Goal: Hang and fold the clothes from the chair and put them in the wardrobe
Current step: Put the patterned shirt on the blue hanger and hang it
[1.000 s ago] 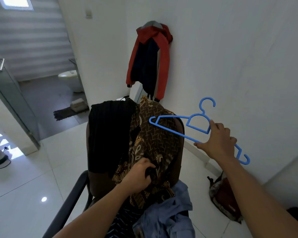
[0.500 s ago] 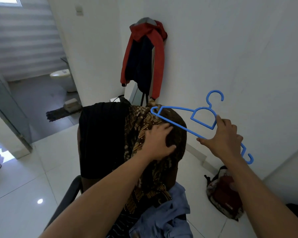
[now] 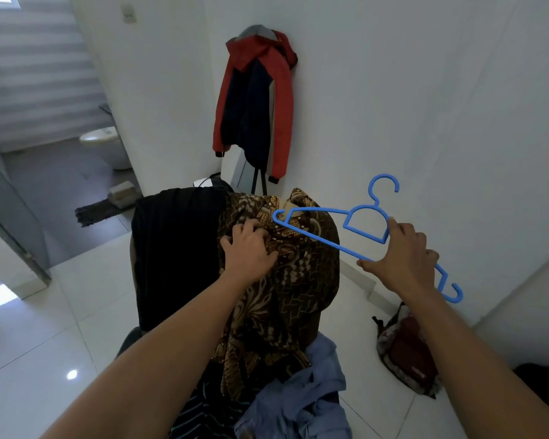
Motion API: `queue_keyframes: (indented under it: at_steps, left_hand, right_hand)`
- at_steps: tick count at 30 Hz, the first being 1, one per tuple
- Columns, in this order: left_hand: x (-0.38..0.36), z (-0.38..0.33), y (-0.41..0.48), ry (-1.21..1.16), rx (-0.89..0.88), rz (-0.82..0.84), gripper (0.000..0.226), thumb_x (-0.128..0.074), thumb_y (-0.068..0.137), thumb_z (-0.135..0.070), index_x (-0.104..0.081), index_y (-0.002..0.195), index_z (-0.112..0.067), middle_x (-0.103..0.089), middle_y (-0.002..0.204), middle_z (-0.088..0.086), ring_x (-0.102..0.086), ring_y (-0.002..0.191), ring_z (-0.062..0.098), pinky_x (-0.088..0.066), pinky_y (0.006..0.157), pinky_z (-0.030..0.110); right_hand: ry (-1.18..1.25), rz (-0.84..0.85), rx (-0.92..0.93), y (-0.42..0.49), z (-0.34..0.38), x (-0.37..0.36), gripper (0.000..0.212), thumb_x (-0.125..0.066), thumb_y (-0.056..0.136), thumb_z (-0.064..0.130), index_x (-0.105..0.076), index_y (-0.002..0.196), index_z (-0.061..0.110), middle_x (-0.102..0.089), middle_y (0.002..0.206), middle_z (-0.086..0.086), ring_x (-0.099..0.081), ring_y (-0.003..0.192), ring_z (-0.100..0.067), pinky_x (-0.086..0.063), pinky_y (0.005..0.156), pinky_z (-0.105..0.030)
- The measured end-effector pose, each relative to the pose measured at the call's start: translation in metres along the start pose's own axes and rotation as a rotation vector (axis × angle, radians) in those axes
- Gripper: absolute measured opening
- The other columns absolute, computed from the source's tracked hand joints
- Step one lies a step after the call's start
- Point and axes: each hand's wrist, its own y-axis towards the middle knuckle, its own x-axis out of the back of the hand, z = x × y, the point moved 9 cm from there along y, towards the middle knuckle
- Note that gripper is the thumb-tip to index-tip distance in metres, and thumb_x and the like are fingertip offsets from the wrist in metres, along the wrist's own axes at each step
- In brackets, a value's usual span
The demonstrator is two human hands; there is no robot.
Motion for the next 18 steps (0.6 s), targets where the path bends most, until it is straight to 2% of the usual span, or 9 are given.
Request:
queue_keyframes:
  at_steps: [3,6,9,13,16,18]
  left_hand:
    - [-0.009,0.003,-0.013,-0.032,0.000,0.023,0.065,-0.064,0.084,-0.049,-0.047,0.141,-0.023,-0.033,0.148,-0.004,-0.030,0.136,0.024,-0.022,0.111,0.057]
    - [-0.028,0.010,-0.035,-0.088,0.031,0.080,0.068,-0.065,0.080,-0.048,-0.043,0.142,-0.029,-0.030,0.145,-0.006,-0.032,0.133,0.023,-0.022,0.111,0.060]
    - [-0.051,0.023,-0.064,-0.171,0.097,0.119,0.069,-0.064,0.076,-0.050,-0.042,0.140,-0.033,-0.028,0.143,-0.009,-0.031,0.132,0.022,-0.023,0.109,0.061]
    - [-0.085,0.040,-0.106,-0.217,0.184,0.223,0.074,-0.065,0.077,-0.051,-0.040,0.144,-0.030,-0.024,0.146,-0.010,-0.029,0.135,0.019,-0.024,0.109,0.054]
    - [-0.105,0.045,-0.128,-0.200,0.203,0.320,0.074,-0.064,0.079,-0.053,-0.040,0.146,-0.031,-0.026,0.146,-0.009,-0.029,0.134,0.019,-0.024,0.110,0.052]
    - [-0.104,0.043,-0.126,-0.197,0.196,0.311,0.069,-0.061,0.080,-0.056,-0.045,0.143,-0.034,-0.030,0.144,-0.010,-0.028,0.133,0.019,-0.022,0.111,0.052]
  right_hand:
    - [-0.009,-0.022,0.008,-0.001,0.001,0.004,0.099,-0.083,0.068,0.058,-0.033,0.145,0.019,-0.047,0.132,-0.006,-0.046,0.118,-0.029,-0.041,0.093,-0.053]
    - [-0.007,-0.069,0.000,-0.003,-0.003,0.011,0.100,-0.082,0.068,0.058,-0.033,0.146,0.019,-0.047,0.133,-0.006,-0.047,0.118,-0.029,-0.042,0.092,-0.053]
    - [-0.049,-0.071,-0.006,-0.006,-0.006,0.012,0.101,-0.082,0.068,0.058,-0.032,0.146,0.019,-0.047,0.133,-0.006,-0.047,0.119,-0.030,-0.043,0.094,-0.054]
    - [-0.067,-0.036,0.004,-0.012,-0.008,0.004,0.099,-0.083,0.069,0.056,-0.032,0.146,0.020,-0.048,0.133,-0.005,-0.047,0.119,-0.029,-0.043,0.096,-0.054]
    - [-0.076,-0.004,0.037,-0.016,-0.005,-0.006,0.102,-0.082,0.070,0.056,-0.030,0.150,0.020,-0.048,0.135,-0.004,-0.046,0.121,-0.028,-0.042,0.098,-0.051]
    - [-0.083,0.003,0.044,-0.017,-0.004,-0.011,0.103,-0.082,0.070,0.056,-0.029,0.151,0.020,-0.048,0.137,-0.004,-0.045,0.122,-0.028,-0.041,0.098,-0.051]
